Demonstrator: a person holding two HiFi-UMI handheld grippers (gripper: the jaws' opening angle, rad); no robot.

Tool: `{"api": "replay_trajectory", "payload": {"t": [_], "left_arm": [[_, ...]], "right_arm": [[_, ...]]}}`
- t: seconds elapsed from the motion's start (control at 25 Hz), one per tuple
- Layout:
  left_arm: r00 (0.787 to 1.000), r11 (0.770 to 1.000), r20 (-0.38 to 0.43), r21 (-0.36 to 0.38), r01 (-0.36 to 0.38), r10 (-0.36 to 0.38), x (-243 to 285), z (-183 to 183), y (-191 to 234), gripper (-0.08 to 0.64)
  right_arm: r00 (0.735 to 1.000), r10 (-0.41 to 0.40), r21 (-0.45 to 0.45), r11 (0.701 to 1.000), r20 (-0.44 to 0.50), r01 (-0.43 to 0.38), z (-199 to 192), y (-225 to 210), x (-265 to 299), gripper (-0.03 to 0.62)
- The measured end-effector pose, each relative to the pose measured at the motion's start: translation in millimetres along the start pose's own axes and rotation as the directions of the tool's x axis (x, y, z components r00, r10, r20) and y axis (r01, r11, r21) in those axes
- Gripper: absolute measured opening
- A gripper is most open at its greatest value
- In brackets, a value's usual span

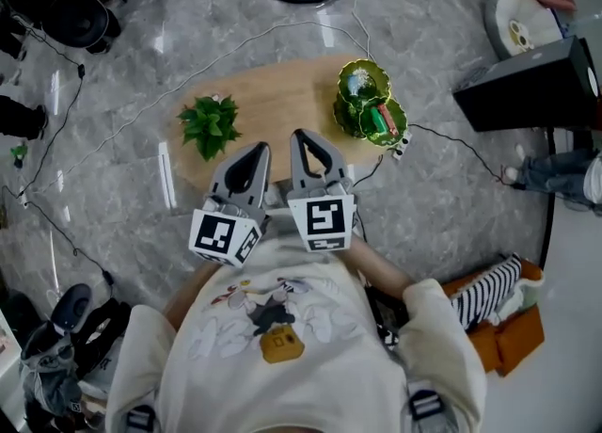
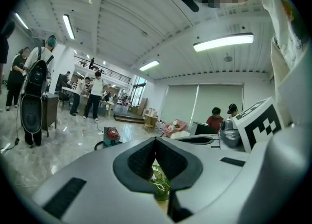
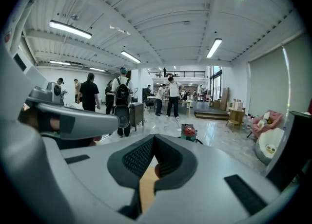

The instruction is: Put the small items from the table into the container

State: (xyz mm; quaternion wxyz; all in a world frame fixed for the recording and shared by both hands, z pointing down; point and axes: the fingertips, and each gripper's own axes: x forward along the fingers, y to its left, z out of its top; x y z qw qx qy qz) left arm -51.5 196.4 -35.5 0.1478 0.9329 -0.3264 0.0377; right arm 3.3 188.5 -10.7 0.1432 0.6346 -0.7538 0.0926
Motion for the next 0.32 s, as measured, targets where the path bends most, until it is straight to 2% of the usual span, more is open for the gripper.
{"api": "replay_trajectory", "payload": {"t": [0.32], "left_arm": [[1.0,1.0,-0.019,0.022,0.003,-0.002,-32.2,-12.6,16.0,0.0]], "right_arm": [[1.0,0.016,-0.026,1.0,0.009,-0.016,-5.2,25.6,-11.3,0.006]]}}
